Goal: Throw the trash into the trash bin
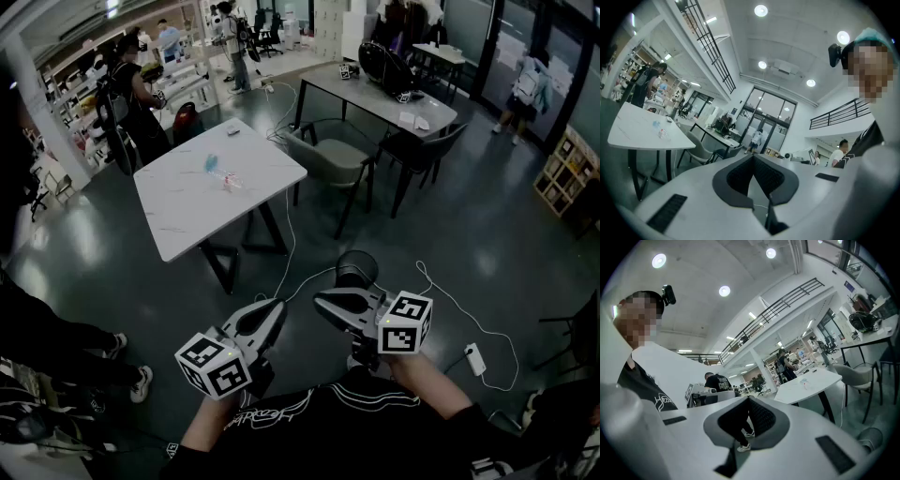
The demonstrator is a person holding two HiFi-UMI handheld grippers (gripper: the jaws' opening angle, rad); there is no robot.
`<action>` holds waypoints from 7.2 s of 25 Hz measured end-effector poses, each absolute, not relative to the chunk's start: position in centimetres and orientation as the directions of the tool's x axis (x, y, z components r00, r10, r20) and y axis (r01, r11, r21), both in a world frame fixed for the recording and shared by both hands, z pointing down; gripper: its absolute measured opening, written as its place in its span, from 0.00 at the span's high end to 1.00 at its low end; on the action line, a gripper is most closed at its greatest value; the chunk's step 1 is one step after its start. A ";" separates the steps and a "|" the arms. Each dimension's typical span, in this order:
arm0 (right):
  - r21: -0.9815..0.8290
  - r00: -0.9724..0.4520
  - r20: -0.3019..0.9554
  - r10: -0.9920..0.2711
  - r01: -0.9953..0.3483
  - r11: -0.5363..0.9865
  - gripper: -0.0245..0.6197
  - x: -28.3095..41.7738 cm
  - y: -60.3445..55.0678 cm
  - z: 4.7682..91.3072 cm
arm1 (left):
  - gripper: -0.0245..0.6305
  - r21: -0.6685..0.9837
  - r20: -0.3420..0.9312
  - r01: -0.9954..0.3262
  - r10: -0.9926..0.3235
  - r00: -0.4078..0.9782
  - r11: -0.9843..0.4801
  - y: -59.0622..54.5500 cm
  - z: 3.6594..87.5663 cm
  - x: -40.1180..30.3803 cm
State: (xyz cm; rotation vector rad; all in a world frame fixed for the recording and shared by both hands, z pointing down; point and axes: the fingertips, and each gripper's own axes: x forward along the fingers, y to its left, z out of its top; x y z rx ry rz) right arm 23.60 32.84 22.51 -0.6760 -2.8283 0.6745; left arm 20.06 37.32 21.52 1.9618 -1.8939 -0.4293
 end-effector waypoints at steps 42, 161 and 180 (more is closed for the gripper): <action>-0.487 -0.854 -0.020 0.520 0.462 0.741 0.91 18.6 6.4 21.5 | 0.96 0.509 0.088 -0.848 -0.989 -0.119 0.147 12.9 21.4 15.2; -0.188 -0.879 0.400 0.259 0.197 0.962 0.69 -27.5 8.7 37.1 | 0.96 0.650 0.277 -0.644 -0.915 -0.293 0.403 23.5 36.5 -27.0; -0.199 -0.901 0.356 -0.249 -0.334 0.922 0.69 -7.4 -7.4 33.9 | 0.96 0.716 0.241 -0.698 -0.936 0.256 -0.006 4.7 38.2 -15.4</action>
